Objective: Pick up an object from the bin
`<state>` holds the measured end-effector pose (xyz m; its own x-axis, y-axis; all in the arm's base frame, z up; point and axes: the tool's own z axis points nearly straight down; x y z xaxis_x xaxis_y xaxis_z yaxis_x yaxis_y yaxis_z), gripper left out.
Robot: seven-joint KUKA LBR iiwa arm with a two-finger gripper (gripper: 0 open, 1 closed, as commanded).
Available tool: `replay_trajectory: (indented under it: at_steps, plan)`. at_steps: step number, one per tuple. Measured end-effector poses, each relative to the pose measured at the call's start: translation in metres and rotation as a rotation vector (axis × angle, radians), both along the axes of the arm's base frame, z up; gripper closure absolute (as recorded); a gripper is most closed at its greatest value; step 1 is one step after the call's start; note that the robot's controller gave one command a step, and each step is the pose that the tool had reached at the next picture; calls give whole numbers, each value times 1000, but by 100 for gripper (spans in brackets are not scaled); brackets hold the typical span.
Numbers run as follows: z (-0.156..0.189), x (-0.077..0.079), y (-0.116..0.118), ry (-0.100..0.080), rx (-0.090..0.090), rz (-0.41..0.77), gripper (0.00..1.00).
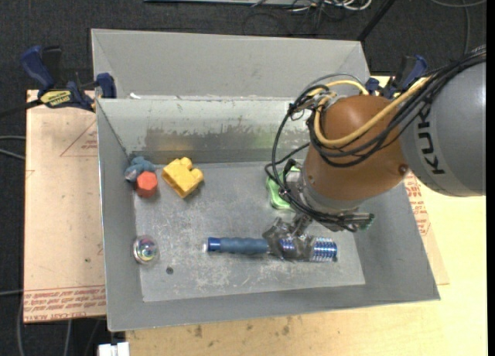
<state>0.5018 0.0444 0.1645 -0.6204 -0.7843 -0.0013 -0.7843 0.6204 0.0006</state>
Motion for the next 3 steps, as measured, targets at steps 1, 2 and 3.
replay_trajectory:
  at_steps: [1,2,3]
  plan:
    - [0,0,0,0,0,0,0]
    - [-91,60,-14,7,-2,32,0]
    - [-86,60,-13,-3,1,33,100]
